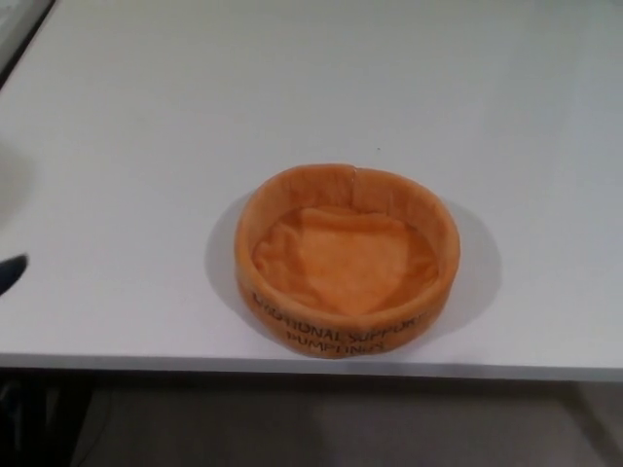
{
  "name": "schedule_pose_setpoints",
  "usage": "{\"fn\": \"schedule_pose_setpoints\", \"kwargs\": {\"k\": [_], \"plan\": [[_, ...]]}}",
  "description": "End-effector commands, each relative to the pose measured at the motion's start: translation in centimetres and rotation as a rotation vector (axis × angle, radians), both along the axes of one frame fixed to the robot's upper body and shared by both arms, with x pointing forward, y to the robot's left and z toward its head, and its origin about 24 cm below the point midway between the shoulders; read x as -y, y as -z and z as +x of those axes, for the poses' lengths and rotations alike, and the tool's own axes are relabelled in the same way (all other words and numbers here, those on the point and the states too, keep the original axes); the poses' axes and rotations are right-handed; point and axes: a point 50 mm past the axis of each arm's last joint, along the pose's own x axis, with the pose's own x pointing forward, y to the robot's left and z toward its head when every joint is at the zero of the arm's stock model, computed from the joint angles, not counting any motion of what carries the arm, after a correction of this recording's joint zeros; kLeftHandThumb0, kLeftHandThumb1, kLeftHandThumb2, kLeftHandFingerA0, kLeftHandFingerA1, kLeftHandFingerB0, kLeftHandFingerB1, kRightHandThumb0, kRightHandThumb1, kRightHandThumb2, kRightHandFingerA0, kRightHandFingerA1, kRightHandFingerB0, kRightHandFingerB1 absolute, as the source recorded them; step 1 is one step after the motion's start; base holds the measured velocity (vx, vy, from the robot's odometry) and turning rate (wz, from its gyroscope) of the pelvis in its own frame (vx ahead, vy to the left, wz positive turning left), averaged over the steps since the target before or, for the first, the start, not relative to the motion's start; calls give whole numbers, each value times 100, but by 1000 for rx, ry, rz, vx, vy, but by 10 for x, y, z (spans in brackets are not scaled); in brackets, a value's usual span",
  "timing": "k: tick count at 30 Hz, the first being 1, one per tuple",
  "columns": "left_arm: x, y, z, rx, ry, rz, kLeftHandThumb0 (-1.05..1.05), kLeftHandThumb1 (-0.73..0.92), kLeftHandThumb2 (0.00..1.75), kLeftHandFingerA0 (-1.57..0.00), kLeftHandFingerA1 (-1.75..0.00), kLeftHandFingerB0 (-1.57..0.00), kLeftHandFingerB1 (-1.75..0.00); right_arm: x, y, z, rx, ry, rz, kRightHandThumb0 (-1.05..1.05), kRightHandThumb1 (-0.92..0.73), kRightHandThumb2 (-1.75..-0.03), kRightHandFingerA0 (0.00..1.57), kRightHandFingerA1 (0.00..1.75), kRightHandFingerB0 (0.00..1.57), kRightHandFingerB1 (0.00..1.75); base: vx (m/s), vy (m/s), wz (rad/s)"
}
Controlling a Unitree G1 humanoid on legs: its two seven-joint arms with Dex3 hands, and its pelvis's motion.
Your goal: A soft plate is kept in the center of the table close to the robot and the robot uses its left hand to pick up the plate, turns it upside down and places it back on the table
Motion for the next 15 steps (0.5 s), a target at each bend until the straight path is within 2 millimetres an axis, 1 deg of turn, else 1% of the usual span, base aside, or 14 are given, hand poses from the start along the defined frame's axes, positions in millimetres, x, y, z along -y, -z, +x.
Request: {"fn": "schedule_pose_setpoints", "kwargs": {"k": [1,2,3,5,6,7,8,9,10,11,12,15], "plan": [[15,-4,15,-52,-1,100,-101,86,67,-43,-42,-39,-34,4,-6,3,10,-22,-25,-71,-86,-66,39,45,33,37,0,0,0],[16,-4,15,-52,-2,103,-101,86,67,-43,-42,-39,-34,4,-6,4,10,-24,-25,-71,-86,-66,39,45,33,37,0,0,0],[22,-6,20,-32,22,110,-99,84,66,-42,-43,-40,-35,5,-4,5,9,-21,-23,-71,-85,-65,41,43,33,35,0,0,0],[31,-7,26,-13,43,121,-97,84,66,-42,-41,-40,-35,5,-4,5,13,-14,-18,-71,-84,-66,41,43,34,34,0,0,0],[36,-9,33,1,70,152,-100,74,74,-38,-42,-34,-35,5,-3,7,17,-17,-12,-70,-84,-66,39,43,33,34,0,0,0],[38,-10,36,6,81,166,-100,74,74,-38,-42,-34,-35,6,-3,7,18,-18,-10,-70,-84,-66,39,43,33,34,0,0,0],[44,-12,43,16,93,186,-94,81,67,-40,-38,-38,-33,6,-3,8,27,-14,-7,-70,-84,-65,41,43,35,36,0,0,0],[47,-12,46,21,97,195,-94,81,67,-40,-38,-38,-33,6,-3,8,31,-13,-5,-70,-84,-65,41,43,35,36,0,0,0],[50,-14,49,30,97,207,-94,81,67,-39,-38,-39,-33,6,-2,10,25,-14,3,-76,-72,-76,38,47,31,40,0,0,0],[50,-14,50,32,96,208,-94,81,67,-39,-38,-39,-33,6,-2,10,25,-14,3,-76,-72,-76,38,47,31,40,0,0,0],[53,-14,53,32,103,225,-93,81,66,-37,-39,-38,-33,6,-2,10,25,-18,-7,-70,-85,-66,40,44,34,37,0,0,0],[64,-14,67,27,125,308,-93,81,66,-34,-39,-35,-31,7,-3,12,23,-20,-15,-69,-84,-65,41,42,34,34,0,0,0]]}}
